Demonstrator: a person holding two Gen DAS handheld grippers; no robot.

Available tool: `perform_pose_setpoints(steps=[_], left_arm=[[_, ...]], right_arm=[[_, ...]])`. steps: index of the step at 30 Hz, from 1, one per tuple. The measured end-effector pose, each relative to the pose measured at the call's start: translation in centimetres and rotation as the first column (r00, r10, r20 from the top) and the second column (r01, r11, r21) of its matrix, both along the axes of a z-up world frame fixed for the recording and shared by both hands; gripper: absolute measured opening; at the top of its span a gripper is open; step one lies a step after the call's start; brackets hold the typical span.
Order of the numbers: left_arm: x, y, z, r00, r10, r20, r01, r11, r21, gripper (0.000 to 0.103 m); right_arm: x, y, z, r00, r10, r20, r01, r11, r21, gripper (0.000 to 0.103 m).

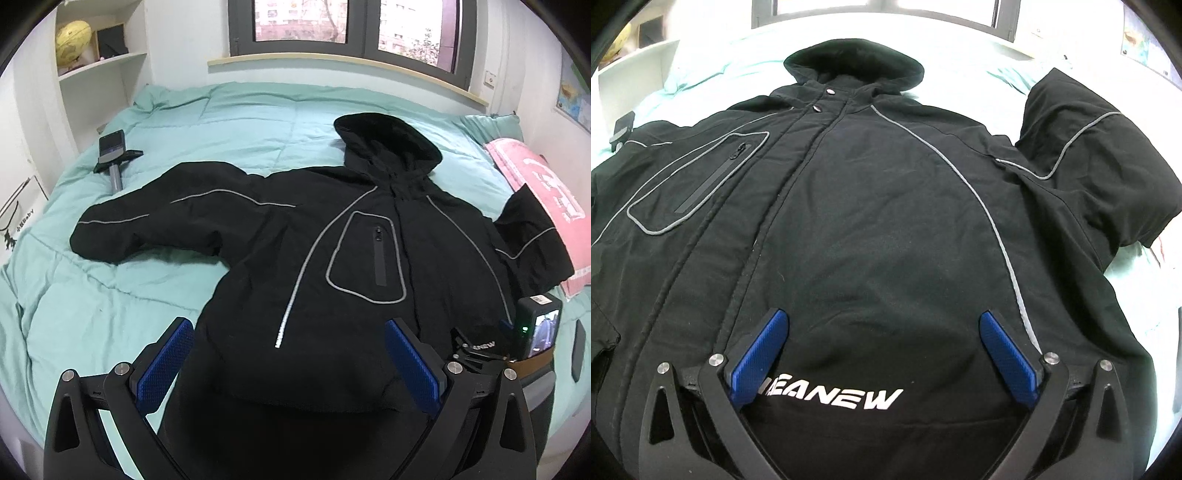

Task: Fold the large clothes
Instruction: 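Position both grippers above the black jacket, right gripper resting on its hem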

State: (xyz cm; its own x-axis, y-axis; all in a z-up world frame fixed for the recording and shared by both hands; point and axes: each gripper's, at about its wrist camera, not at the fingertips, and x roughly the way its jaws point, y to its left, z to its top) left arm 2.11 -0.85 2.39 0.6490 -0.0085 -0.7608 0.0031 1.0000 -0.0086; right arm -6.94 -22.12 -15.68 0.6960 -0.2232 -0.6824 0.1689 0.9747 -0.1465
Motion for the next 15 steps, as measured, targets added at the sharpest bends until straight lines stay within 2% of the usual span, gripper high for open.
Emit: perform_pose_setpoints(steps=[6, 15], left_arm=[[-0.3, -0.5, -0.2, 1.0, -0.012, 0.005, 0.012, 1.0, 0.027, 0.102], [-0.5, -0.7, -1.0, 1.0, -0.019, -0.017, 0.019, 1.0, 0.0, 0.102]], right_arm=[[0.0, 0.1, 0.0, 1.0, -0.001, 0.0, 0.001, 1.0, -0.001, 0.103], [0.0, 0.0, 0.0, 1.0, -0.001, -0.001, 0.001, 1.0, 0.0, 0.103]])
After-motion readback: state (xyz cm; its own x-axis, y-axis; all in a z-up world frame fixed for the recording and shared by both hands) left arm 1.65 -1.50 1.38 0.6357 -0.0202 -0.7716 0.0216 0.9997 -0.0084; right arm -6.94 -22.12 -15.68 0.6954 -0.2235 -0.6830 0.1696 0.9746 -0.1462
